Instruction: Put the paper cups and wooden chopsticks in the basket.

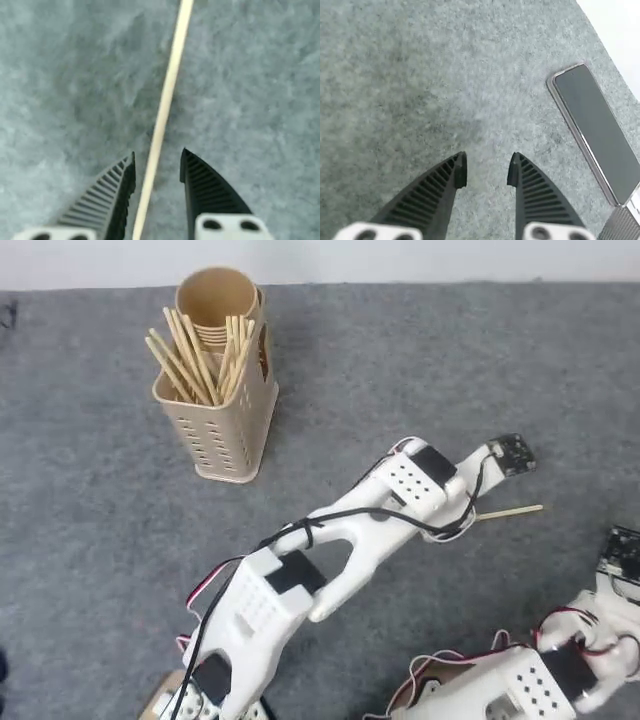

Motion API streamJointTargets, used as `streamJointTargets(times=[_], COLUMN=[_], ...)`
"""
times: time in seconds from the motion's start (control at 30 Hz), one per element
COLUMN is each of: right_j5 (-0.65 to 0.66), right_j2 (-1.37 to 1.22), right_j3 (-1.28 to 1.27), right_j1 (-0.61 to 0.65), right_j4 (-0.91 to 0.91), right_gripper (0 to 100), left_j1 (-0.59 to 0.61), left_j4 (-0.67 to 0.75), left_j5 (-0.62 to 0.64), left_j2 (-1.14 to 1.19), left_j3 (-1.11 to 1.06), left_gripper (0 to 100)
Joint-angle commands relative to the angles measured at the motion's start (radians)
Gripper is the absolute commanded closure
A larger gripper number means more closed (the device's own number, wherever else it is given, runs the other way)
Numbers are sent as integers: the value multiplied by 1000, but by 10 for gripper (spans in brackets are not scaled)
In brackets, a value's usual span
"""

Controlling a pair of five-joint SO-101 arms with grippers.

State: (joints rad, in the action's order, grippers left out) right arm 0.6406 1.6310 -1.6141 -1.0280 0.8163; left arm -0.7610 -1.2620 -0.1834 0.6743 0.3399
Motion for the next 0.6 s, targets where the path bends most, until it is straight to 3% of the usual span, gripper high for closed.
streamJointTargets(times=[0.0,0.17,0.43,0.57], right_j5=[11,11,12,12], right_j2=[12,12,12,12], right_j3=[8,9,15,15], right_j1=[-8,-7,-7,-7], right_j4=[-25,-25,-33,-33], right_gripper=[841,841,841,841], left_j1=[-6,-11,-8,-9], left_j4=[6,-98,-385,-500], left_j5=[-14,-78,-83,-94], left_j2=[5,92,354,502], left_j3=[71,148,601,852], left_gripper=[855,855,860,933])
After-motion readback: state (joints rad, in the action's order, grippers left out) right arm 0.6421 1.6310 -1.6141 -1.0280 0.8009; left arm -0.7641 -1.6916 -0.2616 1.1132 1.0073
